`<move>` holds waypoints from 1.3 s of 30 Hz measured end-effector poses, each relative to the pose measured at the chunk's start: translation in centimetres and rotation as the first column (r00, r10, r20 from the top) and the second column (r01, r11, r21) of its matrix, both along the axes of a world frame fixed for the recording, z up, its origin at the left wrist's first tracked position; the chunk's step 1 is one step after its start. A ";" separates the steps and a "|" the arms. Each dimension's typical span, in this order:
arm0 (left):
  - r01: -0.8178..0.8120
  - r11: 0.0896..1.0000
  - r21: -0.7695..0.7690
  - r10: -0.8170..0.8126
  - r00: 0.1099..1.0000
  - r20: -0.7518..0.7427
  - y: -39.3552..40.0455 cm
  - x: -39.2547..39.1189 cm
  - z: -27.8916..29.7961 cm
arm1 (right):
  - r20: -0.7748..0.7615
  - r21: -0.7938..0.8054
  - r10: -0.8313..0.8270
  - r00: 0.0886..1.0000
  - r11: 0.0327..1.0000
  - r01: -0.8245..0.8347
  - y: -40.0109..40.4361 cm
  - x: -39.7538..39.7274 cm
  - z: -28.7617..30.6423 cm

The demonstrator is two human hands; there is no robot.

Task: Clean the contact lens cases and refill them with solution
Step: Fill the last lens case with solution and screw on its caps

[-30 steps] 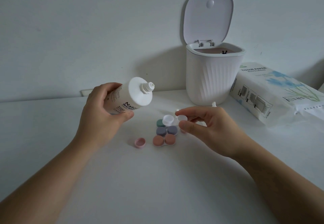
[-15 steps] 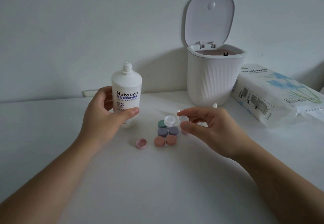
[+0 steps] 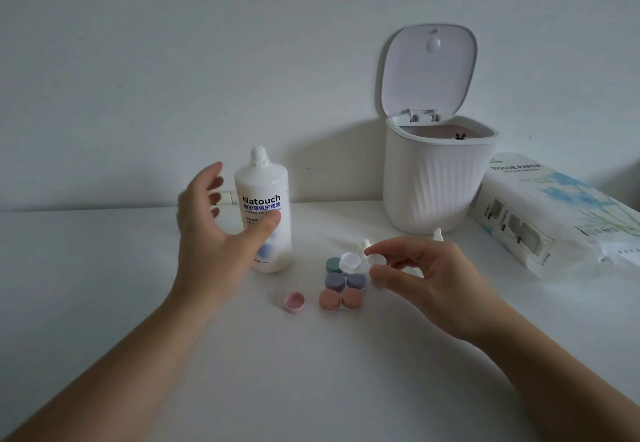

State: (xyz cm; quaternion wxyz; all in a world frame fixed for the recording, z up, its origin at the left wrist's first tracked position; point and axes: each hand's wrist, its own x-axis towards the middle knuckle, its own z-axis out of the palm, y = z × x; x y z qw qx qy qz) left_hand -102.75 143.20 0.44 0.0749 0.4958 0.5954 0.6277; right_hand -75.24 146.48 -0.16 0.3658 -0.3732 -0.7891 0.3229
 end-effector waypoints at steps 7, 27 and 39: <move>0.290 0.951 0.111 -0.239 0.911 -0.337 -2.9 3.3 0.3 | -0.013 -0.028 0.026 1.000 0.999 -0.027 -0.3 -0.1 0.2; 0.608 0.714 -0.347 -0.645 0.764 0.012 -2.5 4.5 -0.7 | 0.012 -0.001 0.127 0.992 0.992 -0.127 -0.6 -0.2 0.1; 0.637 0.692 -0.338 -0.670 0.742 0.025 -2.1 3.4 -0.7 | 0.410 0.123 -0.232 0.882 0.972 0.198 1.4 0.1 -0.6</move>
